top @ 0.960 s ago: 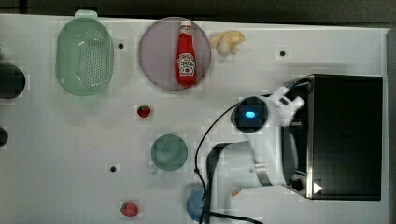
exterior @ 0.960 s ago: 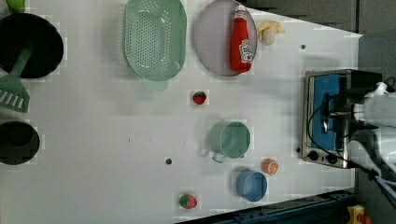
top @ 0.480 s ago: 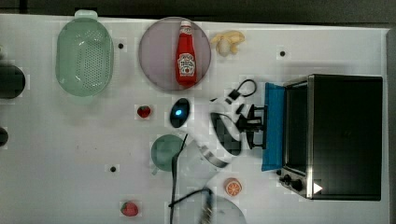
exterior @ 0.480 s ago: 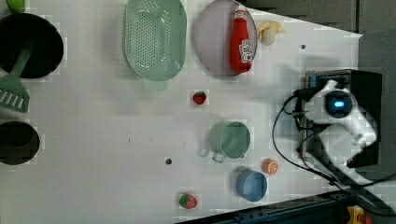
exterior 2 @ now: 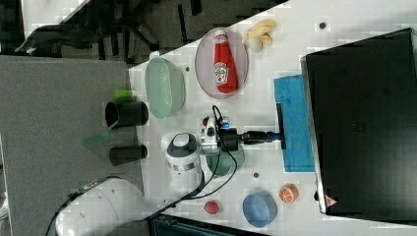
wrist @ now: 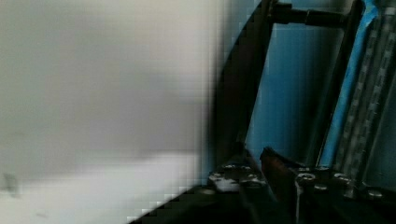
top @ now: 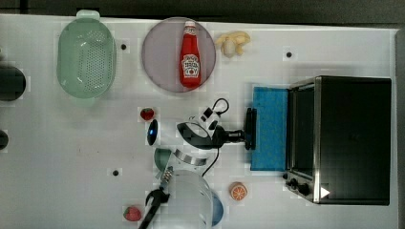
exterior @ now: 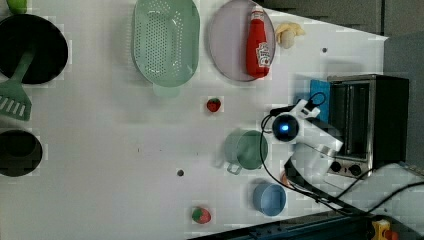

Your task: Flap open oven.

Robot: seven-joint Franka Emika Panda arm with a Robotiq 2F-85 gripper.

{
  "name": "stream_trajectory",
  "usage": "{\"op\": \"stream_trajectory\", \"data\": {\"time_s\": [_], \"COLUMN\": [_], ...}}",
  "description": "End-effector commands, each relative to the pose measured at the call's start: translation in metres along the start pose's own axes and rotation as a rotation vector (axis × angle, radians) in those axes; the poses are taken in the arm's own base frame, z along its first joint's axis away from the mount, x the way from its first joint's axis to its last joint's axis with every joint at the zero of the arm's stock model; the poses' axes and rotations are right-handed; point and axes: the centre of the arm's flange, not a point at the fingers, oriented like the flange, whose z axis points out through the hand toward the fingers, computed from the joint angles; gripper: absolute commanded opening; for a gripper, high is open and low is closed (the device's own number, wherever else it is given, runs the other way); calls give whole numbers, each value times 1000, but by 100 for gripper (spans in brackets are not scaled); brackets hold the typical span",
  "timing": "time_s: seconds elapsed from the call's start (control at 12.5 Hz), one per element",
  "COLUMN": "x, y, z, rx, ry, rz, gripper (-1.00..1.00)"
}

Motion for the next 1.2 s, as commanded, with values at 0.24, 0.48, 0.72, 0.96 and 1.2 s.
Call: {"op": "stream_trajectory", "data": {"time_s": [0.24, 0.48, 0.72, 0.96, 1.2], "x": [28, 36, 56, 65, 49], "y": [0, 1, 39, 124, 225], "z": [-6, -21, -69, -131, -183], "rx": [-49, -48, 12, 183, 446], "ry": [35, 64, 114, 84, -17], "rz": [127, 135, 290, 567, 890], "gripper": [-65, -65, -65, -65, -65]}}
